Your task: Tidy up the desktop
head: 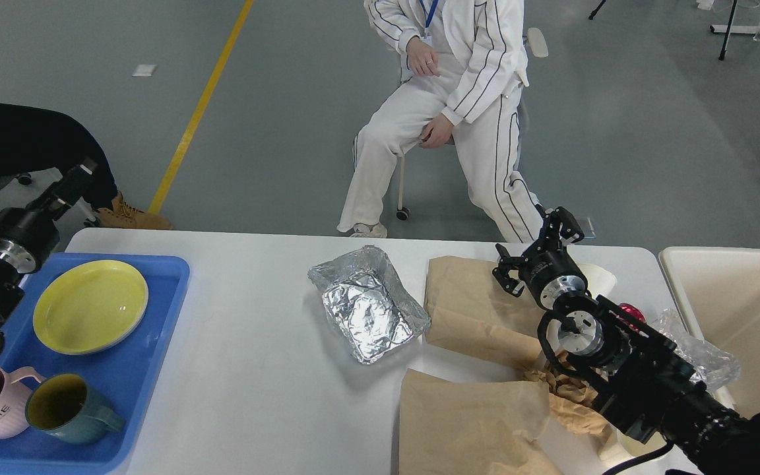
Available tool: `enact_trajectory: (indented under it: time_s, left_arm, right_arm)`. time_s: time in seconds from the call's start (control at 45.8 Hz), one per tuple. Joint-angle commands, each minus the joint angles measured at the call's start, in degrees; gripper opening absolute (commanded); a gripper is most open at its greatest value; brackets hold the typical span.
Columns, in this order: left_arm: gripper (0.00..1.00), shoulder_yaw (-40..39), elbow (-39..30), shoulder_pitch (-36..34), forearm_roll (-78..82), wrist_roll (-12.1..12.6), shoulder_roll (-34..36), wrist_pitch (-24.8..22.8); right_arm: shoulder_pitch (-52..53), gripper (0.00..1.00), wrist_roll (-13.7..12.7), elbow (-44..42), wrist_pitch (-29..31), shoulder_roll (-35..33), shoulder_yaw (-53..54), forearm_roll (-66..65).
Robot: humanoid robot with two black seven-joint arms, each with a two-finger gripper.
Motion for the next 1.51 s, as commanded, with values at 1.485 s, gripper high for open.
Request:
enact_trajectory:
  time_s: [1.485]
  left_arm:
    - [0.97,-42.3,-0.2,-9.1,0.3,22.4,-4.3,-10.5]
  right_arm:
    - [0.0,1.0,0.0,0.0,0.0,0.0,0.0,0.0]
